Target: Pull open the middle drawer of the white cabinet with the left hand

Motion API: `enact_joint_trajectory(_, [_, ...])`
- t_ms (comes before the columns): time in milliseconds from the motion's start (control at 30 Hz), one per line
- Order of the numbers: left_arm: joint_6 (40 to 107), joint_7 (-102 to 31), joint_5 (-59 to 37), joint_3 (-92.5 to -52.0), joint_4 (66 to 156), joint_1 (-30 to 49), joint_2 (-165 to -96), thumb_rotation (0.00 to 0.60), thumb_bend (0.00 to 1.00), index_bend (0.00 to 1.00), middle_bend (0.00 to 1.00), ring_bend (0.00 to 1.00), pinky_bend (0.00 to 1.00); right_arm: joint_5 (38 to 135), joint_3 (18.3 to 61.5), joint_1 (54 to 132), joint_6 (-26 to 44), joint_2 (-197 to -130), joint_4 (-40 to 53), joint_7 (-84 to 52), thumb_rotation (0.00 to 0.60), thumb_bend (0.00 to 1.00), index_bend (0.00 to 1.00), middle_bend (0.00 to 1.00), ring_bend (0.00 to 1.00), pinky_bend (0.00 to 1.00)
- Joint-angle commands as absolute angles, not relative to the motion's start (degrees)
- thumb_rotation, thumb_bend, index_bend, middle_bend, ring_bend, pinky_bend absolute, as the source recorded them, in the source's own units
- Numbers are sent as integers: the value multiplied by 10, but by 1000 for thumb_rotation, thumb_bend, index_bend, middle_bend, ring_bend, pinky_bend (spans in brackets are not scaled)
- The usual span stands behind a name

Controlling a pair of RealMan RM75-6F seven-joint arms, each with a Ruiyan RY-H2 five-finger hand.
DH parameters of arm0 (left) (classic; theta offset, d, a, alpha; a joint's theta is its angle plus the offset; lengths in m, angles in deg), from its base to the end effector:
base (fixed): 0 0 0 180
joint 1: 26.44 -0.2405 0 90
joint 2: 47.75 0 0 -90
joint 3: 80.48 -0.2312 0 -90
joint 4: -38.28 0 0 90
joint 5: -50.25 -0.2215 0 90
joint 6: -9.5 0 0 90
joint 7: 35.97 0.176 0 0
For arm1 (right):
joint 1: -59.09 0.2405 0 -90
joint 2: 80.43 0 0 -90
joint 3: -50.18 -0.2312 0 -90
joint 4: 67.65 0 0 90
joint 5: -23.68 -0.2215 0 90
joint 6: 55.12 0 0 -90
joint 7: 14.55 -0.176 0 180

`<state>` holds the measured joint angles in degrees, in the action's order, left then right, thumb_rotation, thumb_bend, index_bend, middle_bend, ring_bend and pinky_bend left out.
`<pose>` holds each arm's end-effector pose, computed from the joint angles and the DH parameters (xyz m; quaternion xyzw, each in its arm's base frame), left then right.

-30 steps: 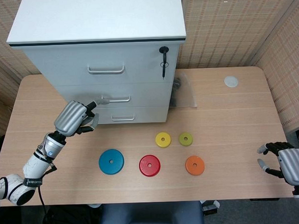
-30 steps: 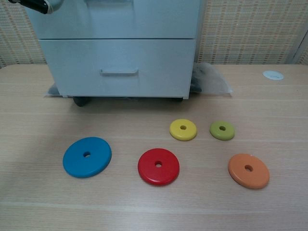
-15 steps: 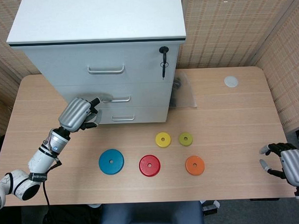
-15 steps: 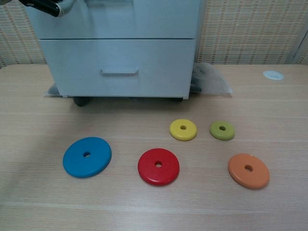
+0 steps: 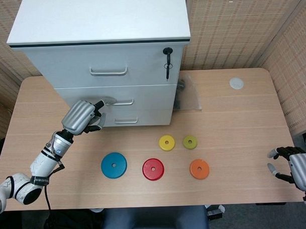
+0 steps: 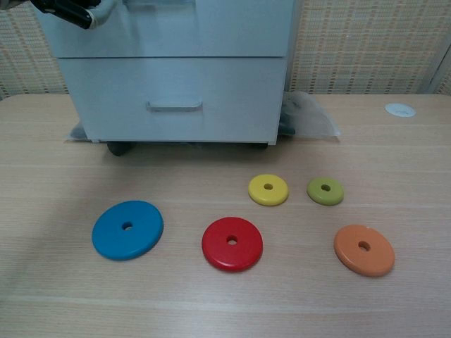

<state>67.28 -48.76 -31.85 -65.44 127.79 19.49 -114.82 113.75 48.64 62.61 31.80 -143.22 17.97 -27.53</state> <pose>-0.0739 0.3987 0.0945 -0.7136 -0.3222 -0.5204 0.3410 -0.3124 -0.2014 0.1536 0.5903 -0.4035 0.4210 0.5581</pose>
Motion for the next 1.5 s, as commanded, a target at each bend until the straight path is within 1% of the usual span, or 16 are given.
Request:
enact_joint_trajectory(33, [678, -486, -322, -657, 1283, 192, -1145, 600, 646, 245, 987, 1000, 1000, 1137, 486, 626, 318, -1432, 179, -276, 600, 268, 477, 519, 433, 396])
enact_joint_trajectory(1033, [722, -458, -379, -703, 1386, 149, -1070, 600, 646, 258, 986, 1000, 1000, 1143, 486, 624, 324, -1432, 181, -278, 600, 268, 478, 519, 433, 396])
enact_joint_trajectory(1500, [739, -457, -401, -719, 1408, 131, -1053, 600, 646, 258, 986, 1000, 1000, 1144, 485, 627, 321, -1431, 184, -274, 600, 268, 478, 519, 433, 396])
